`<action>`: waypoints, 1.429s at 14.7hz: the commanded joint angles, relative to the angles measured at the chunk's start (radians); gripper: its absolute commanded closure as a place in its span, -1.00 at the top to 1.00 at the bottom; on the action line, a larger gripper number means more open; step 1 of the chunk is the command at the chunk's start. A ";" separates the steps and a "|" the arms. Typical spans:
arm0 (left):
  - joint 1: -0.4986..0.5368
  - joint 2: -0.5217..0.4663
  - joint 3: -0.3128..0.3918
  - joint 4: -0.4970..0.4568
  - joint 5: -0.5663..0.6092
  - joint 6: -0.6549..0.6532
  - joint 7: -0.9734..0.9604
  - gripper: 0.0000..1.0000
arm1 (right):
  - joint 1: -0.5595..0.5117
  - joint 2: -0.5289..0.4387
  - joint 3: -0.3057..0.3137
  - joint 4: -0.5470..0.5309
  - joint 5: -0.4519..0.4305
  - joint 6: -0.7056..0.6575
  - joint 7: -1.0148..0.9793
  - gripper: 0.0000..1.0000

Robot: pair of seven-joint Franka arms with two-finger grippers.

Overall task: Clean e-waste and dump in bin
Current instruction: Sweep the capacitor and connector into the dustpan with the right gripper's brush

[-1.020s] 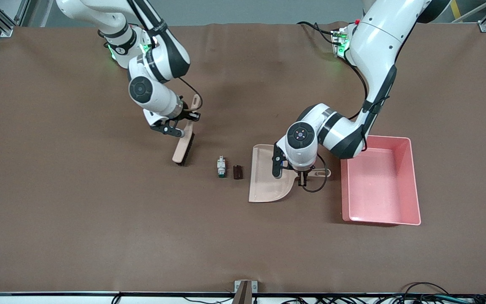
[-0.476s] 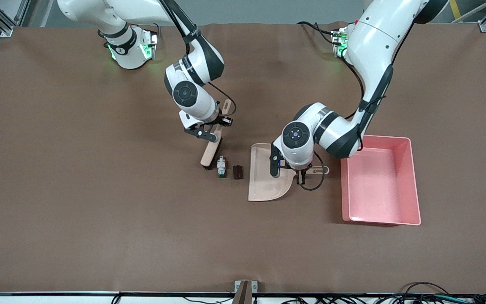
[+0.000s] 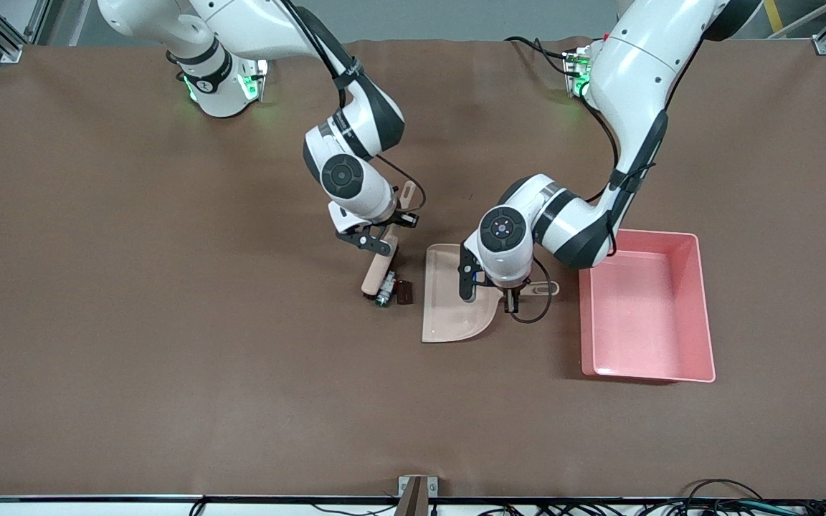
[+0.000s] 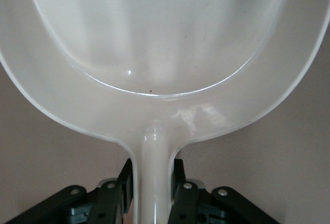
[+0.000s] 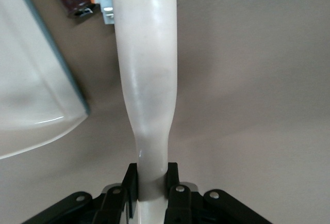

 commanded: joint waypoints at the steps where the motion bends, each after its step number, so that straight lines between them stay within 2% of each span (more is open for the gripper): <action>1: -0.003 0.010 -0.002 0.021 0.015 -0.019 -0.015 -0.74 | 0.020 0.052 -0.007 0.096 0.021 -0.035 0.028 -1.00; 4: -0.003 0.010 -0.002 0.021 0.013 -0.019 -0.015 -0.74 | 0.038 0.096 -0.008 0.192 0.009 -0.099 0.043 -1.00; 10: -0.013 0.013 -0.002 0.021 0.009 -0.019 -0.017 -0.74 | 0.076 0.222 -0.008 0.351 0.013 -0.101 0.149 -1.00; 16: -0.020 0.013 0.000 0.021 0.007 -0.021 -0.017 -0.74 | 0.095 0.227 -0.007 0.429 0.017 -0.157 0.203 -1.00; 21: -0.019 0.011 0.000 0.021 0.009 -0.021 -0.017 -0.74 | 0.086 0.214 -0.008 0.443 0.015 -0.188 0.205 -1.00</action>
